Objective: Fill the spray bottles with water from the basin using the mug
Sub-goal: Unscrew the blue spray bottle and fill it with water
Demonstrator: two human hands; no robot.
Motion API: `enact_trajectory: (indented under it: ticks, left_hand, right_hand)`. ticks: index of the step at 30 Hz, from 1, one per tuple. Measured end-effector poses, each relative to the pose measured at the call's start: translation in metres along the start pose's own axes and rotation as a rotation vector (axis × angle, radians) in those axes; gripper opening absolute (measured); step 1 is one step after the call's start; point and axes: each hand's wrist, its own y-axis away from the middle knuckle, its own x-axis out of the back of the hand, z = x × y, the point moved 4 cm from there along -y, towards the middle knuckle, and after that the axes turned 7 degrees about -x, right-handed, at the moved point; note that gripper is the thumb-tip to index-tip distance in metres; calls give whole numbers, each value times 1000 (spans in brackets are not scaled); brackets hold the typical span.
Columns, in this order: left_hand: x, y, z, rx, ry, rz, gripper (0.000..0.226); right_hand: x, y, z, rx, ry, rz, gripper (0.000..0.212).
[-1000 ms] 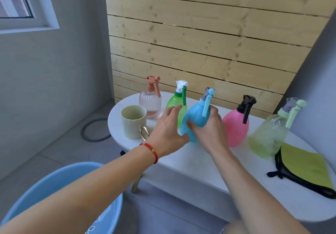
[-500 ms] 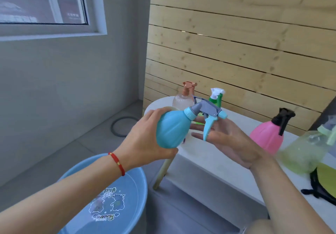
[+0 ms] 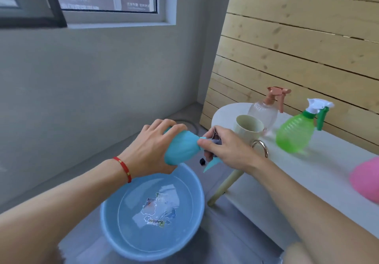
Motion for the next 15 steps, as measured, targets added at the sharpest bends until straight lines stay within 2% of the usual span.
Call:
enact_trajectory:
  ticks: [5,7,9,11,13,15]
  left_hand:
    - [-2,11,-23,42,47,-43,96]
    - [-8,16,-30,55,119,-73,96]
    - [-13,22,-37,83,196,-113,97]
    - [-14,26,-44,94,203,-134,98]
    - [-14,26,-46,89,178,-125,98]
    - [-13,27,-48,93,131,-106,98]
  right_hand:
    - [-18,-16,0,102,32,-46,22]
    - [-22,-20,-2,189,176,-44,19]
    - [-29,-24,-4,231,264,-73,25]
    - [-34,-27,-5,212,275,-97,32]
    - [-37,-33,-4,175,294,-19,32]
    - [-38,-38,-3,41,218,50,42]
